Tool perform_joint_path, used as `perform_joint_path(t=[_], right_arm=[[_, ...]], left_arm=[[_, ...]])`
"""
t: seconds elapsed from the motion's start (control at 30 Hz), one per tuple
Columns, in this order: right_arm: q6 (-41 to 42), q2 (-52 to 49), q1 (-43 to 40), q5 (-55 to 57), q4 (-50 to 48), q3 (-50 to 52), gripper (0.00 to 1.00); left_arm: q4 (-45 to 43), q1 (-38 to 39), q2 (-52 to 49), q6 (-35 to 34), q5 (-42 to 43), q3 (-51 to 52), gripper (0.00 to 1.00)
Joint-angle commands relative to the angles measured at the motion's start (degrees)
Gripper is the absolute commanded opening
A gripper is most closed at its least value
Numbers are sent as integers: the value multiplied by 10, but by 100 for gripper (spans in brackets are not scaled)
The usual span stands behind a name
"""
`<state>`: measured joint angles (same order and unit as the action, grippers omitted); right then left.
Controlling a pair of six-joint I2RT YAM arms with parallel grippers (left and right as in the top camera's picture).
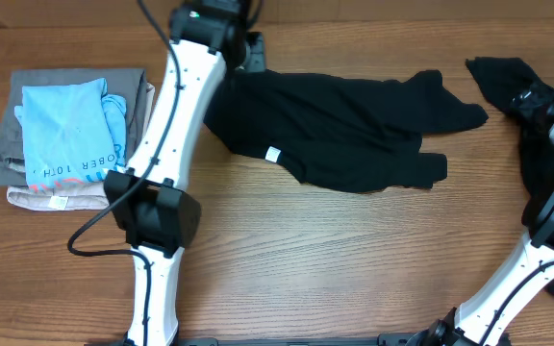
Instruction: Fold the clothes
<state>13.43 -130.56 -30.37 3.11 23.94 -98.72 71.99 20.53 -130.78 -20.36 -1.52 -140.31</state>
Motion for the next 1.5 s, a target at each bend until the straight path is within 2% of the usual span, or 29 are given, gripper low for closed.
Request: perform_joint_path(t=[0.0, 0.1, 0.27, 0.3, 0.33, 0.47, 0.5, 0.6, 0.63, 0.67, 0.7, 0.73, 0.8, 0.93, 0.97, 1.23, 1.33, 1.47], right_arm=[[5, 83, 4, -16, 73, -80, 100], [31, 111, 9, -92, 183, -116, 100], [63, 129, 19, -244, 360, -126, 100], [62, 128, 23, -261, 396, -124, 99], [56, 128, 28, -266, 429, -120, 98], [-5, 128, 57, -254, 499, -82, 81], [-17, 128, 64, -247, 504, -70, 80], [-33, 128, 80, -218, 494, -30, 78], [-35, 128, 83, -206, 481, -16, 78], [-35, 128, 86, -195, 461, 0, 78], [-35, 128, 88, -188, 441, 15, 78], [-35, 127, 90, -184, 419, 34, 78], [-35, 126, 93, -186, 384, 74, 73], [-35, 126, 97, -225, 336, 148, 52], [-35, 126, 97, -236, 330, 160, 51], [-52, 126, 102, -257, 323, 174, 56], [-52, 126, 106, -257, 321, 175, 67], [-52, 126, 115, -257, 287, 186, 68]], left_arm=[[-3, 50, -3, 24, 15, 1, 6], [1, 74, -14, 19, 16, 1, 6], [24, 84, -29, -27, 15, 1, 13], [33, 82, -29, -30, 14, 1, 16], [39, 79, -29, -30, 13, 1, 24], [66, 55, -29, -31, 9, 1, 38], [71, 46, -29, -37, 9, 1, 41], [77, 13, -29, -41, 13, 1, 44], [78, 3, -29, -41, 14, 1, 48], [80, -8, -29, -41, 16, 1, 55], [84, -20, -29, -41, 18, 1, 67], [89, -32, -29, -41, 23, 1, 72], [103, -56, -29, -41, 42, 1, 73], [129, -94, -29, -41, 61, 1, 71], [132, -101, -29, -41, 61, 1, 71], [137, -125, -29, -41, 60, 1, 71], [137, -123, -29, -40, 60, 1, 71], [137, -122, -29, -41, 60, 1, 70]])
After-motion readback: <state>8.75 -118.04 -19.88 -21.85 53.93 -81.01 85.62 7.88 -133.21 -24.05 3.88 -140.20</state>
